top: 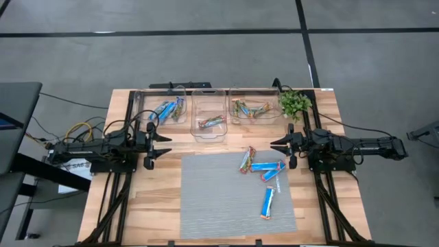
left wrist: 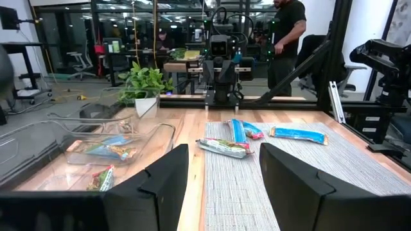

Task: Pick and place Granola Bars by type
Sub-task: Put the red granola bar into the middle transparent bin

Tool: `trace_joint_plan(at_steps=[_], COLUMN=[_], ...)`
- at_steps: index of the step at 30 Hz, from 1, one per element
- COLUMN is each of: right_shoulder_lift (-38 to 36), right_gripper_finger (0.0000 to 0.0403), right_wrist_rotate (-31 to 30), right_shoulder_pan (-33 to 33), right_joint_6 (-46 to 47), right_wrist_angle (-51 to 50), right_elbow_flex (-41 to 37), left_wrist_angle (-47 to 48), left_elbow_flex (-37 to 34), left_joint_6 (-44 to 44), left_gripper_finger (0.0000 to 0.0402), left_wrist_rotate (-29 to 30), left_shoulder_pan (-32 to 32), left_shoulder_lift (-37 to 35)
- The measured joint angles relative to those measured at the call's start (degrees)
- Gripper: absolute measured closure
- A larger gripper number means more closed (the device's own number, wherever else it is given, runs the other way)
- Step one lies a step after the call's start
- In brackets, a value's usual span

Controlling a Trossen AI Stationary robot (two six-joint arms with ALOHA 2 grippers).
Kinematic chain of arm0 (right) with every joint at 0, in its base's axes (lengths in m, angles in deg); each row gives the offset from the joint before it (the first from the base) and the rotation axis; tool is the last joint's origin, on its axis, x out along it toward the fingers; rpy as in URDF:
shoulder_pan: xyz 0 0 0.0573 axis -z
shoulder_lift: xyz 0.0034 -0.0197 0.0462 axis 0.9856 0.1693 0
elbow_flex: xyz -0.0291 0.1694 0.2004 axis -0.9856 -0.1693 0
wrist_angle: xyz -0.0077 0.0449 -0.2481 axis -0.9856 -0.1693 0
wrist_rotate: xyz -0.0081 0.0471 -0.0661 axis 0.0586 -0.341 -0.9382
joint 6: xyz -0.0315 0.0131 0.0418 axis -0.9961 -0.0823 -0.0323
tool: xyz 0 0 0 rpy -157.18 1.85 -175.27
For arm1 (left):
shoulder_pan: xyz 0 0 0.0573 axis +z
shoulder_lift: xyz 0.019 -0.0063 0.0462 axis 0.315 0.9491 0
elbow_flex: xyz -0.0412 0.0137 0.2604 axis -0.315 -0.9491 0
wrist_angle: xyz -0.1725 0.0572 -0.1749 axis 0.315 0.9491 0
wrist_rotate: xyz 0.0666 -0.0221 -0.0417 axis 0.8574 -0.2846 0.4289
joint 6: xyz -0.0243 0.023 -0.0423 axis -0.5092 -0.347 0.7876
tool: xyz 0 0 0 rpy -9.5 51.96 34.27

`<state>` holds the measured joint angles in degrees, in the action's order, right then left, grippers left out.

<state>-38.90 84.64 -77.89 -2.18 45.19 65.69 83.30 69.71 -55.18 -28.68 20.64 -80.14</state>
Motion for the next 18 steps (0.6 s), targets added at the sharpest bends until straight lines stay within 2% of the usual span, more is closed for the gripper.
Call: trace_joint_plan(at_steps=[7, 9, 14, 16, 18], right_shoulder_lift=[0.0, 0.0, 0.1, 1.0, 3.1], right_gripper_finger=[0.0344, 0.0344, 0.0344, 0.0344, 0.0344], right_wrist_rotate=[0.1, 1.0, 1.4, 1.4, 1.4], right_shoulder_pan=[0.0, 0.0, -0.1, -0.1, 0.0], right_joint_6=[2.0, 12.1, 47.4, 55.3, 57.8], right_wrist_angle=[0.0, 0.0, -0.6, -0.8, -3.2], right_elbow_flex=[0.0, 0.0, 1.1, 3.4, 6.6], left_wrist_angle=[0.0, 0.0, 0.0, 0.0, 0.0], left_elbow_flex=[0.0, 0.0, 0.0, 0.0, 0.0], left_joint_6=[0.0, 0.0, 0.0, 0.0, 0.0], left_gripper_finger=[0.0216, 0.0216, 0.0216, 0.0216, 0.0216], left_wrist_rotate=[0.0, 0.0, 0.0, 0.0, 0.0], left_shoulder_pan=[0.0, 0.0, 0.0, 0.0, 0.0], left_shoulder_lift=[0.0, 0.0, 0.0, 0.0, 0.0])
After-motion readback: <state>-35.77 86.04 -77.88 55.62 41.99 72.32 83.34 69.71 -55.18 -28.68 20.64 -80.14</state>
